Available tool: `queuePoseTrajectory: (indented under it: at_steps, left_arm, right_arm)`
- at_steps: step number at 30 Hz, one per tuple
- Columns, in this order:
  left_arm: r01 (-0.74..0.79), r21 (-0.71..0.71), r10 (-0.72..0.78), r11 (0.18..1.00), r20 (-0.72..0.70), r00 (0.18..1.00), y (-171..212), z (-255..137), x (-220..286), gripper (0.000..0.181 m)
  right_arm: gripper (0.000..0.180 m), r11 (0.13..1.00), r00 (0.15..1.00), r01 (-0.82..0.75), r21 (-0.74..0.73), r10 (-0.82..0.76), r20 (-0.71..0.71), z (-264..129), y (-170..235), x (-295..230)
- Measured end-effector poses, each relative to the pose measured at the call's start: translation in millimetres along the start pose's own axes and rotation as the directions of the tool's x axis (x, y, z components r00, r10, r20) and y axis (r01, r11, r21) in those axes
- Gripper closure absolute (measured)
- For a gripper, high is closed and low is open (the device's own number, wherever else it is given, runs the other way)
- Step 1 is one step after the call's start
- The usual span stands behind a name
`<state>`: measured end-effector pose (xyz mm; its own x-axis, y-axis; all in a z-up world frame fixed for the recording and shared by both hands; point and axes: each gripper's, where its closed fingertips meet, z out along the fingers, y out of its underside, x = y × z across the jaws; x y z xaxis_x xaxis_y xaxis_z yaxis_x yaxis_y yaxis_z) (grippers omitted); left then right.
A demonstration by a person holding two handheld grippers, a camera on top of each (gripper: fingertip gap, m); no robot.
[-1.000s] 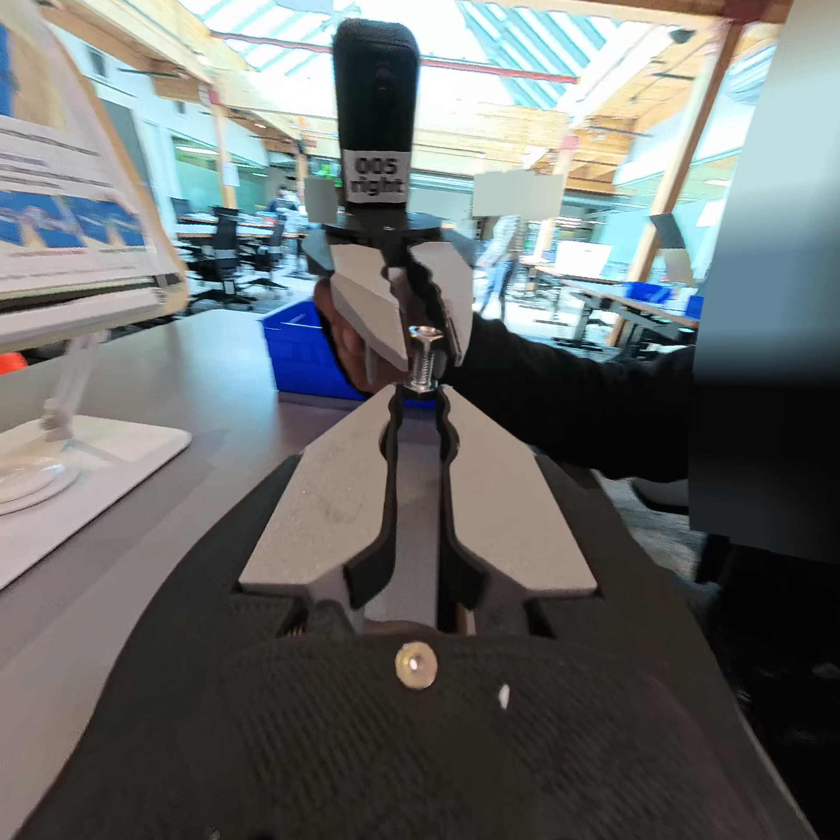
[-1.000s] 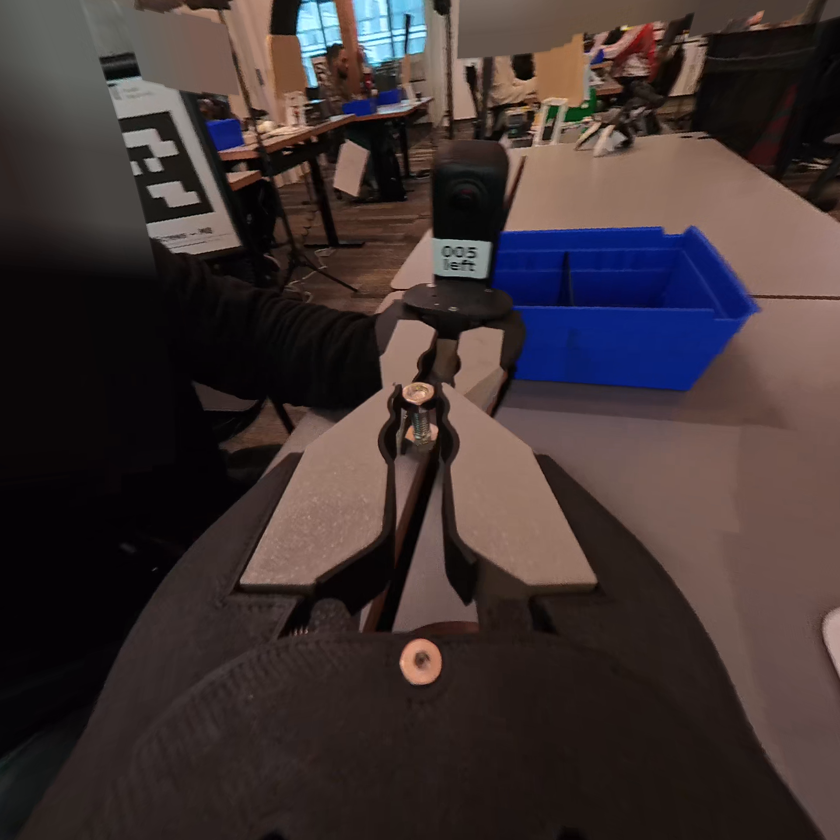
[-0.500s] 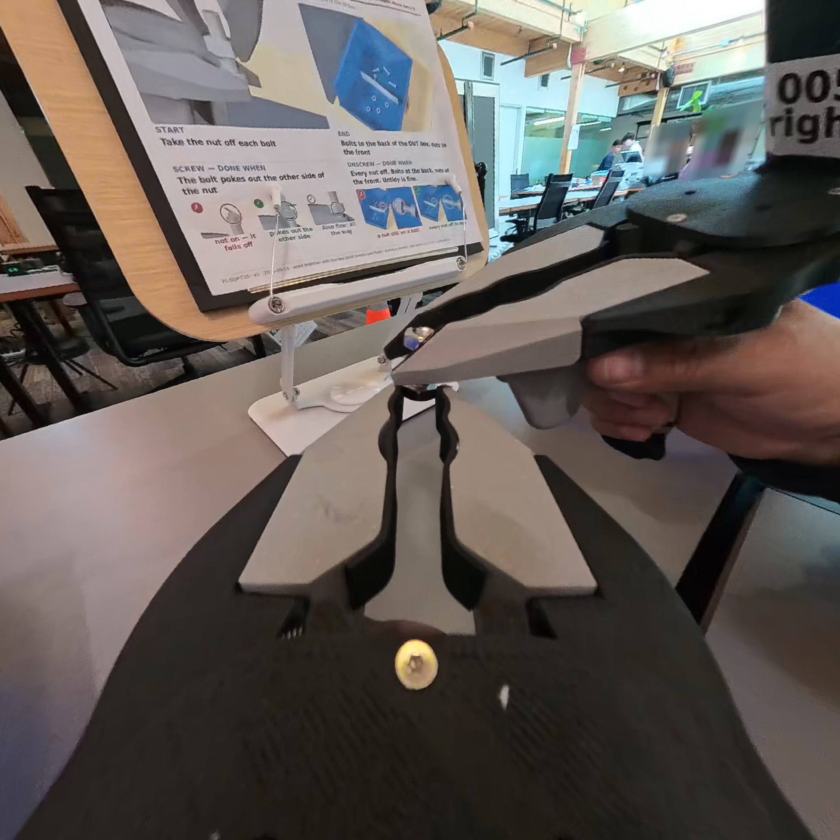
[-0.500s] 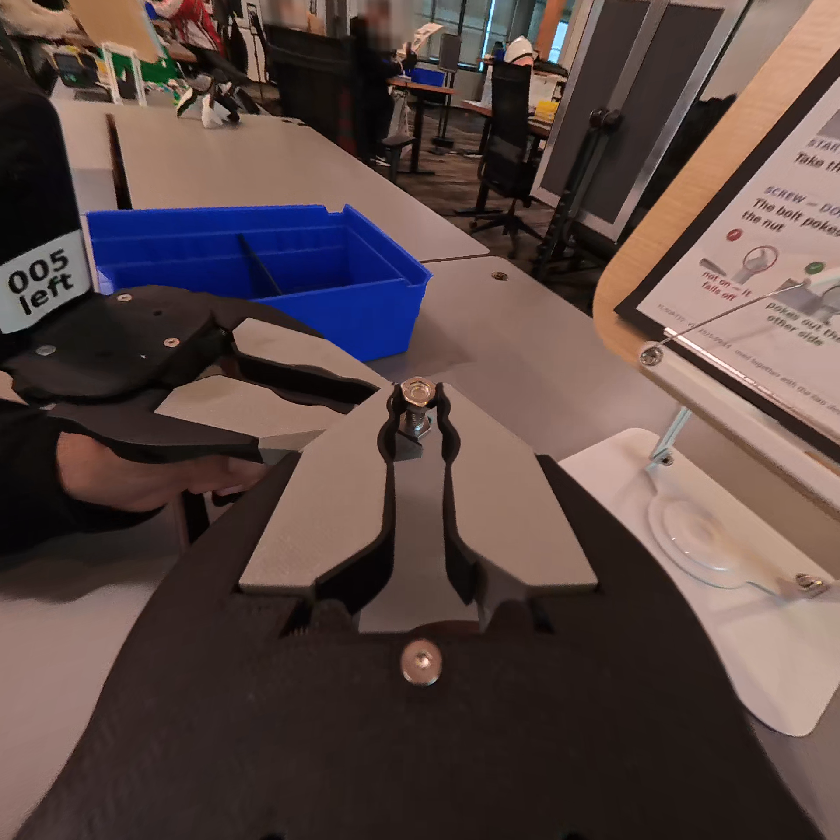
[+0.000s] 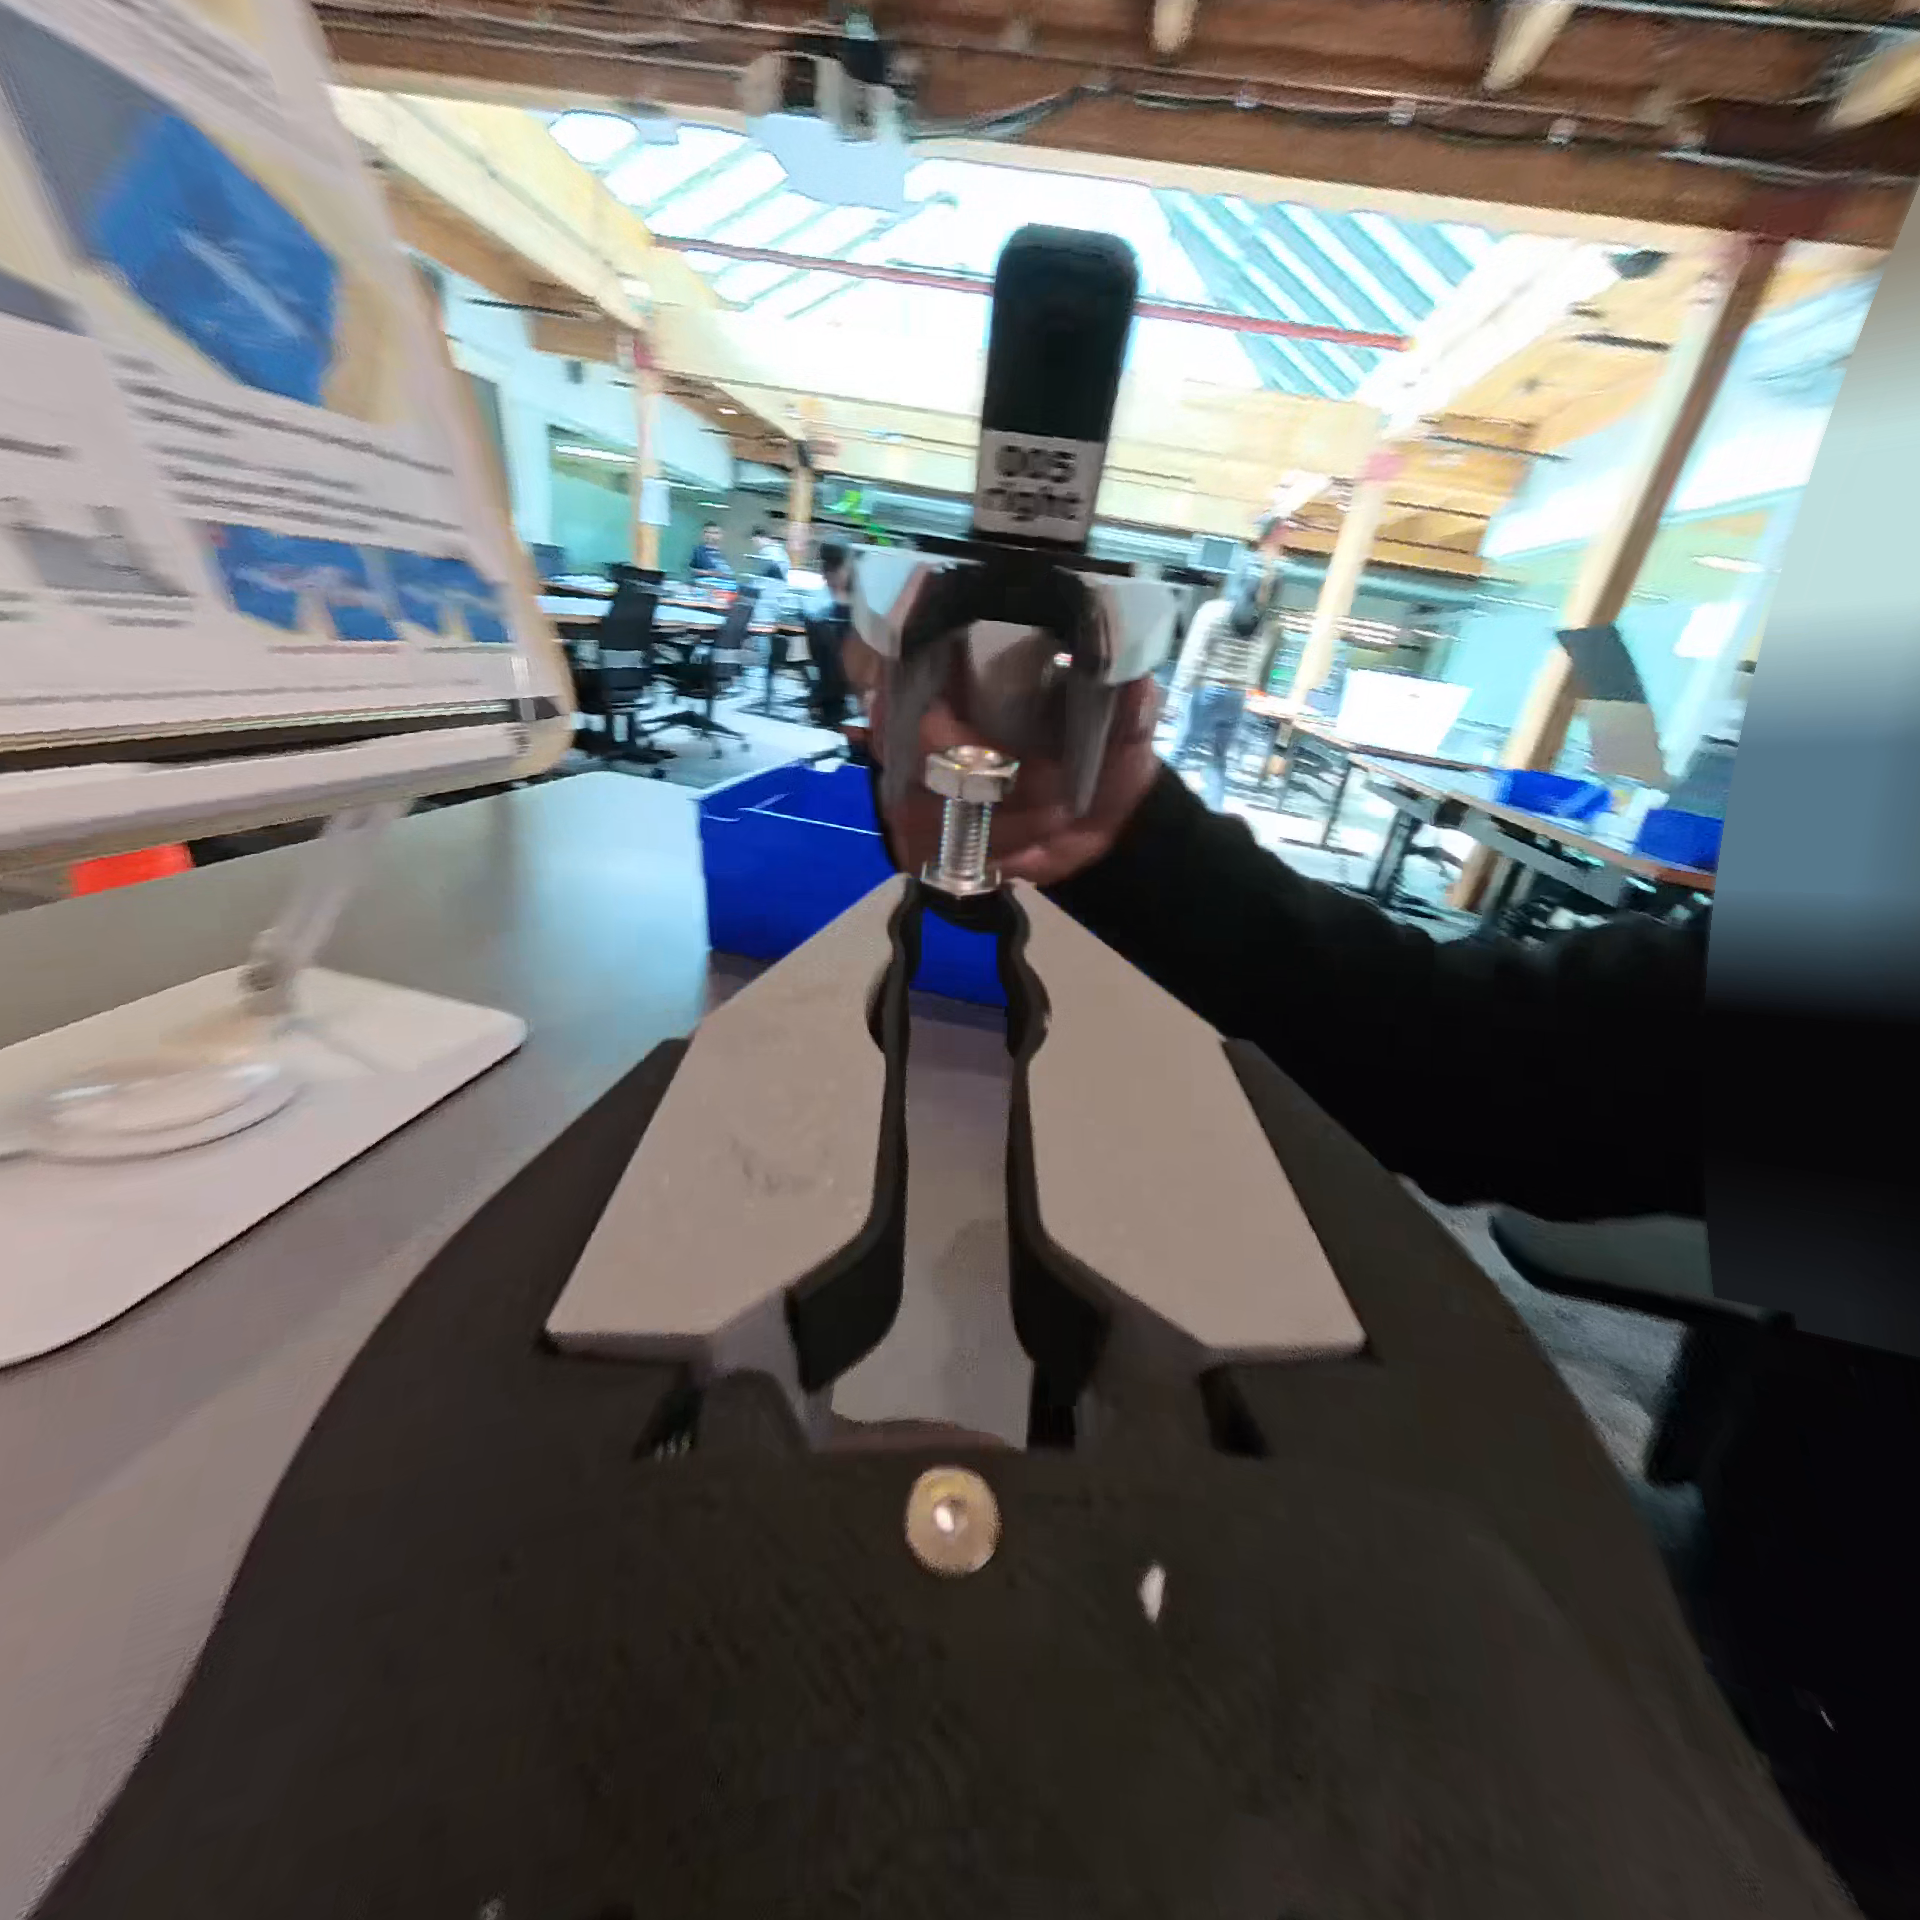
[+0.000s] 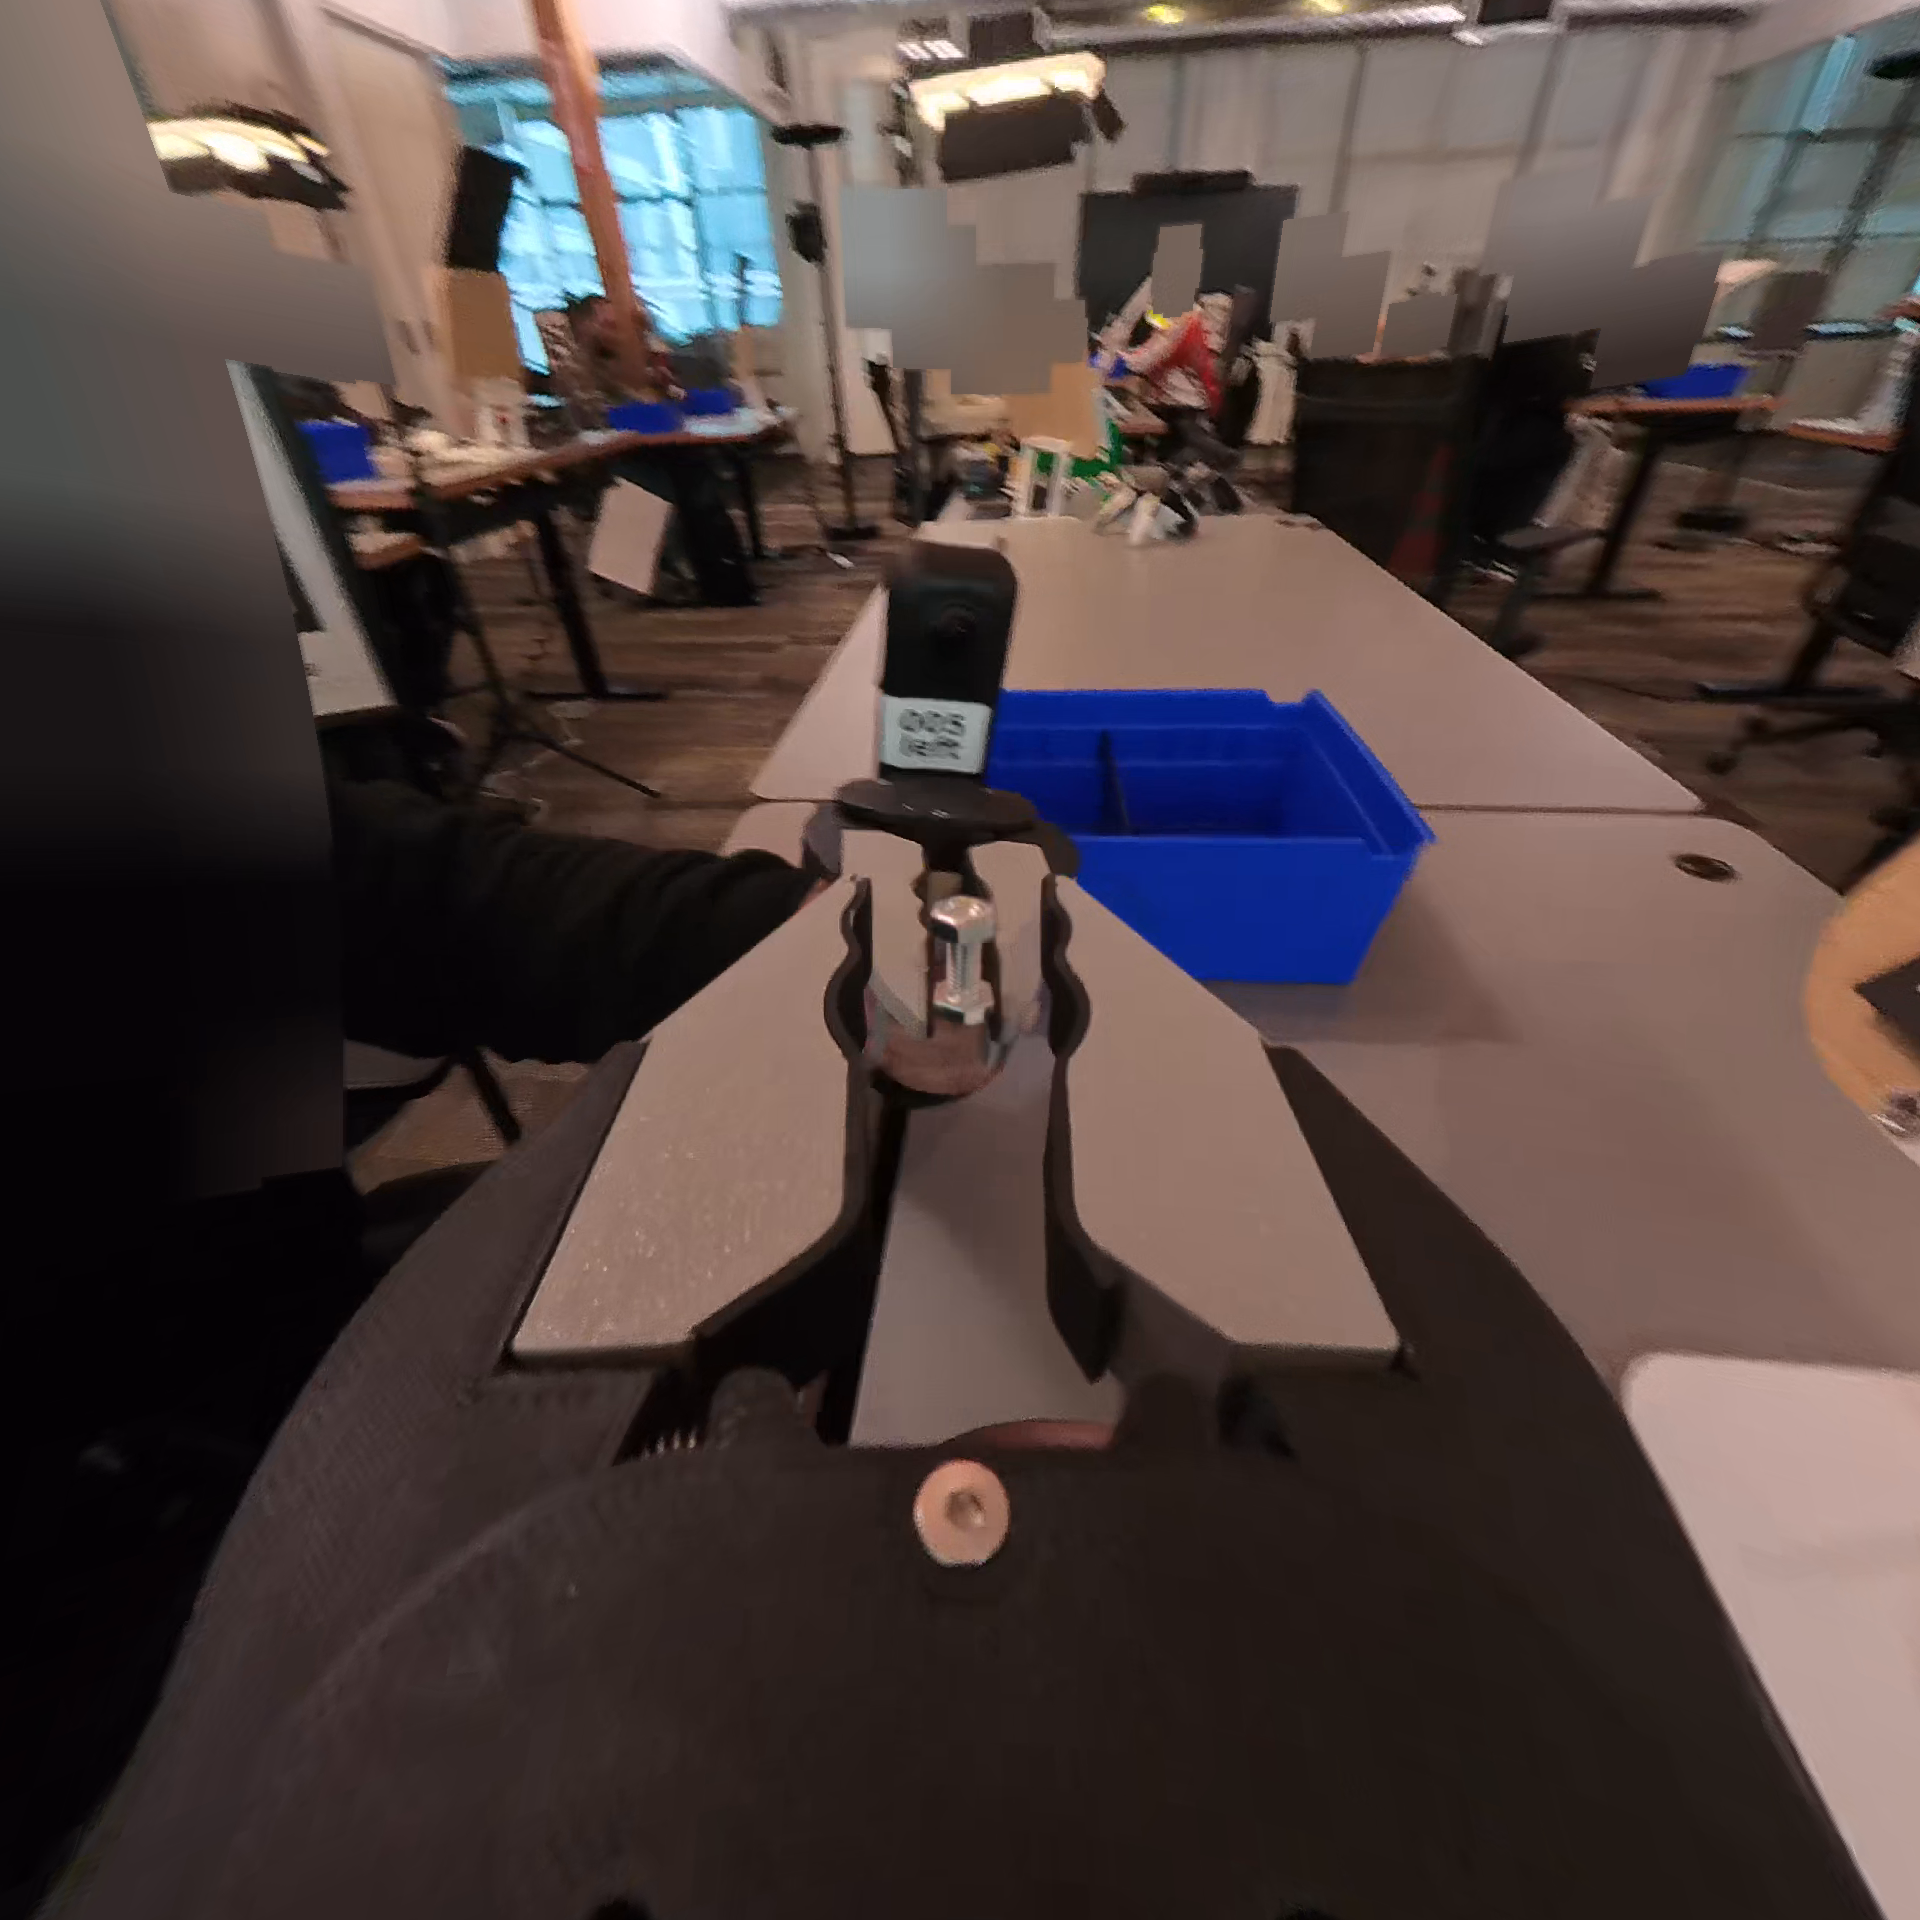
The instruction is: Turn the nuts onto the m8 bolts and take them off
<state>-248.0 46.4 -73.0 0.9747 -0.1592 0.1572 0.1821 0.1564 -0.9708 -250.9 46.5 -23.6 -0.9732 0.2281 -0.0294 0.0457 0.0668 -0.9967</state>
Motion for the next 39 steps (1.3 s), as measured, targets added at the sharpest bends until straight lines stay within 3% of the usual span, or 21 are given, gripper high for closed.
queuePoseTrajectory:
  at_steps: [5,8,14,16,22,26,29,32,35,39]
  left_arm:
    - [0.056,-0.048,-0.067,0.997,-0.290,0.955,10.7,3.1,43.7,0.169]
    - [0.042,-0.071,-0.066,0.997,-0.376,0.924,14.0,3.2,58.7,0.169]
    - [0.008,-0.100,-0.050,0.995,-0.426,0.903,18.2,6.7,73.0,0.169]
    - [0.013,-0.098,-0.054,0.995,-0.425,0.904,17.0,7.6,72.3,0.169]
    - [-0.006,-0.092,-0.030,0.996,-0.383,0.923,15.2,7.9,64.8,0.169]
    - [-0.022,-0.075,0.002,0.997,-0.254,0.967,12.4,10.7,41.7,0.169]
    - [-0.072,-0.056,0.073,0.996,0.010,0.997,7.6,13.0,1.5,0.169]
    - [-0.167,-0.079,0.184,0.983,0.313,0.932,5.8,8.6,-36.0,0.169]
    - [-0.186,-0.107,0.215,0.977,0.523,0.825,6.8,-1.6,-60.9,0.169]
    - [-0.180,-0.184,0.256,0.966,0.620,0.741,17.3,-11.6,-78.8,0.169]
  right_arm:
    - [0.151,1.000,0.961,0.002,0.027,-0.010,0.278,2.4,8.1,-41.4]
    - [0.151,1.000,0.925,0.010,-0.005,-0.007,0.379,6.1,19.8,-58.8]
    - [0.157,0.999,0.885,-0.006,-0.037,0.023,0.464,15.3,32.1,-73.3]
    - [0.166,0.999,0.875,-0.006,-0.043,0.026,0.483,16.7,34.0,-76.7]
    - [0.168,0.999,0.888,-0.014,-0.039,0.030,0.458,17.7,33.3,-70.8]
    - [0.168,0.999,0.946,0.000,-0.048,0.016,0.325,19.6,33.5,-46.4]
    - [0.168,0.999,0.997,0.023,-0.048,-0.019,0.079,21.5,33.7,-4.7]
    - [0.168,0.999,0.988,0.018,-0.035,-0.023,-0.152,27.5,36.9,31.9]
    - [0.168,1.000,0.935,-0.015,0.015,0.020,-0.355,35.7,41.6,57.3]
    - [0.169,0.997,0.820,0.033,-0.068,-0.065,-0.569,41.6,56.1,73.9]
